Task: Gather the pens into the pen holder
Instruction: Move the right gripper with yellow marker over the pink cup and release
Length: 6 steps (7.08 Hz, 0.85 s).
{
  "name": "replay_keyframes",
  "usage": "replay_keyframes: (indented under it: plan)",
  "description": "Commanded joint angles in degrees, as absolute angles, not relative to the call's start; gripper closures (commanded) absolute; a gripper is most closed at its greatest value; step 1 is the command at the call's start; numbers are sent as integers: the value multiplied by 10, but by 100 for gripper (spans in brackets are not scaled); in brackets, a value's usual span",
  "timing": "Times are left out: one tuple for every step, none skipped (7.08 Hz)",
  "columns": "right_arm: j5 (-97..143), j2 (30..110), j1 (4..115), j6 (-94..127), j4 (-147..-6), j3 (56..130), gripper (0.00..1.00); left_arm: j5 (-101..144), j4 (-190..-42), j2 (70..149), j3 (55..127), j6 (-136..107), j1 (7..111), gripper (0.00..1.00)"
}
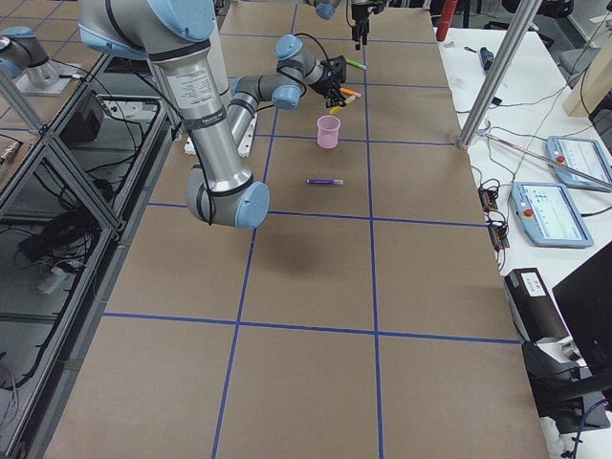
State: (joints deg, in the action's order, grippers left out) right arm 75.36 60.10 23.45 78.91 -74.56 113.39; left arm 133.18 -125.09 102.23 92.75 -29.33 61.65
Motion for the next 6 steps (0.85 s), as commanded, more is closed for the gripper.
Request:
replay_keyframes:
  plan:
    - [714,575,203,804,-745,1090,100,1324,-1251,1022,916,-265,616,13]
    - [701,575,196,804,-745,1086,100,1311,-1251,1021,911,-260,614,13]
    - [697,574,196,802,-745,1078,100,1310,-1251,1022,904,-260,613,12]
    - [697,575,196,802,-745,1069,100,1309,-1252,1022,901,-260,613,12]
    - [697,575,193,802,-745,1064,100,1309,-1252,1021,896,-260,613,12]
    - [696,574,193,806,-744,1067,1,1291,-1251,1018,893,-251,607,12]
